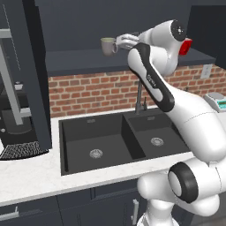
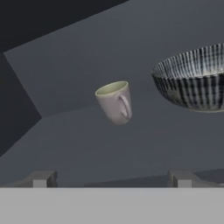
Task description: Gather all objects into one cabinet and sort the glasses and bowls to opposite sides.
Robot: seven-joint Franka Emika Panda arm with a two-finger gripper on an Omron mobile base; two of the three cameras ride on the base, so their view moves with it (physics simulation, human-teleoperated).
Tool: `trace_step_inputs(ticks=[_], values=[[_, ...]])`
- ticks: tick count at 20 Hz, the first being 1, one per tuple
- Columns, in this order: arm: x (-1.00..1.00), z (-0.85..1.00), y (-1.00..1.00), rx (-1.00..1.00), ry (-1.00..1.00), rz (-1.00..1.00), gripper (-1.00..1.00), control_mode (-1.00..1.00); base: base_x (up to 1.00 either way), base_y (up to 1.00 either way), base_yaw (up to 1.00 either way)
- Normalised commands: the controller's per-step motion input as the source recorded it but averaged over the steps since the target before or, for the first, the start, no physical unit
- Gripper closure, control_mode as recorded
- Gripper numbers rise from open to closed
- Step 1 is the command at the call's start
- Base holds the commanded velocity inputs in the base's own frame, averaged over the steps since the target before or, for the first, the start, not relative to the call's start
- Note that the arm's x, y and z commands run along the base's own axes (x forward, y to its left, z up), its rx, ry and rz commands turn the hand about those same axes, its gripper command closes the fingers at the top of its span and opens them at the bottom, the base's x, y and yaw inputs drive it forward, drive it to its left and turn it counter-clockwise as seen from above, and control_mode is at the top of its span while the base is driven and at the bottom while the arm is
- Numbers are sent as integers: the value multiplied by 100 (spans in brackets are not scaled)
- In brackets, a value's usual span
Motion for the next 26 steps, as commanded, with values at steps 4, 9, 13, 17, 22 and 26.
trace_step_inputs(ticks=[4,9,13,17,22,26], values=[[32,-18,0,0,0,2,-100,-100,0,0,0],[37,0,0,0,0,0,-100,-100,0,0,0],[32,0,0,0,0,0,-100,-100,0,0,0],[36,0,0,0,1,1,-100,-100,0,0,0],[37,-1,0,0,3,3,-100,-100,0,0,0],[34,-4,3,0,4,5,-100,-100,0,0,0]])
